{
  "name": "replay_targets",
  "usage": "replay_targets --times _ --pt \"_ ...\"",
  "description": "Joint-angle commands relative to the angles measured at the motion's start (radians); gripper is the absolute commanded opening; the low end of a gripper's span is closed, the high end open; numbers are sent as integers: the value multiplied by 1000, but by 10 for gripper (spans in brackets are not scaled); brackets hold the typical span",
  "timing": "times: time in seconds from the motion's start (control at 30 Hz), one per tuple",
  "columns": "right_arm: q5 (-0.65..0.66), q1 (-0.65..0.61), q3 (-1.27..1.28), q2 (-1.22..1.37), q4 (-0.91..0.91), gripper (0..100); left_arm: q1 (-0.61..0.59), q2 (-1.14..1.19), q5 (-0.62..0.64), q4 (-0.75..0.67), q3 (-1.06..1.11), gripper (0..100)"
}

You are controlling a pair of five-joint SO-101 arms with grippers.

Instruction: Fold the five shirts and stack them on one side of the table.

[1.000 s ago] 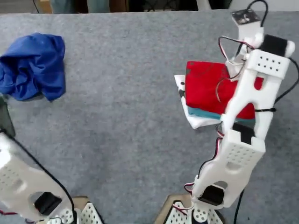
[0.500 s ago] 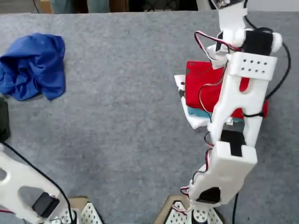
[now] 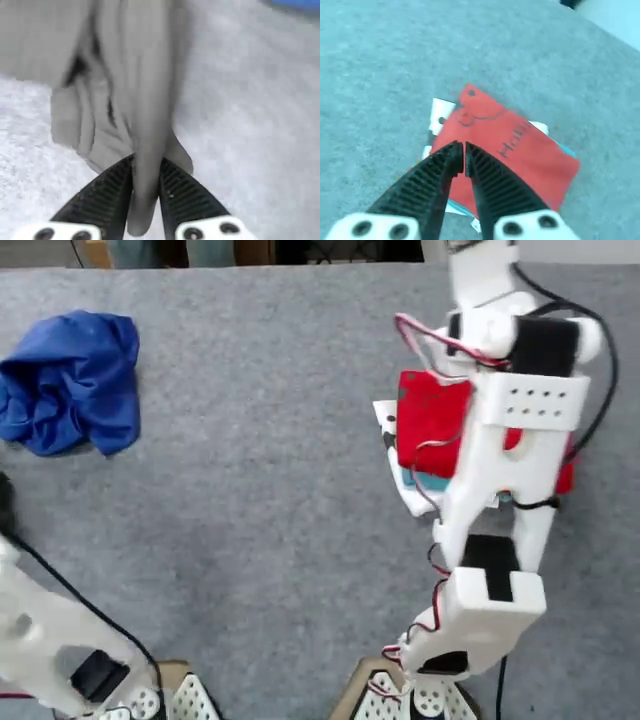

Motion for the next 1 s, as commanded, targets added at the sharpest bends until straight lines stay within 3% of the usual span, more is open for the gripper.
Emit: replay_targets --times 0.0,0.13,0.3,0.43,0.53,0.63,0.8,0.97 --pt "-14 -40 54 -36 9 15 125 -425 -124 15 351 27" --pt "-68 -41 133 -47 8 15 321 -778 -192 11 618 29" --pt "-71 -41 183 -53 9 15 671 -1114 -187 9 714 29" --pt "-72 -38 189 -53 9 15 974 -1250 -46 -20 685 30" --pt "-74 -46 189 -48 9 15 1124 -1240 46 -100 650 30" --pt "-114 -83 189 -51 9 15 1184 -1172 135 -161 613 88" --pt "-141 -164 217 -45 6 15 1155 -1037 336 -135 582 299" --pt "-141 -315 341 -45 6 18 1001 -1026 339 -31 542 299"
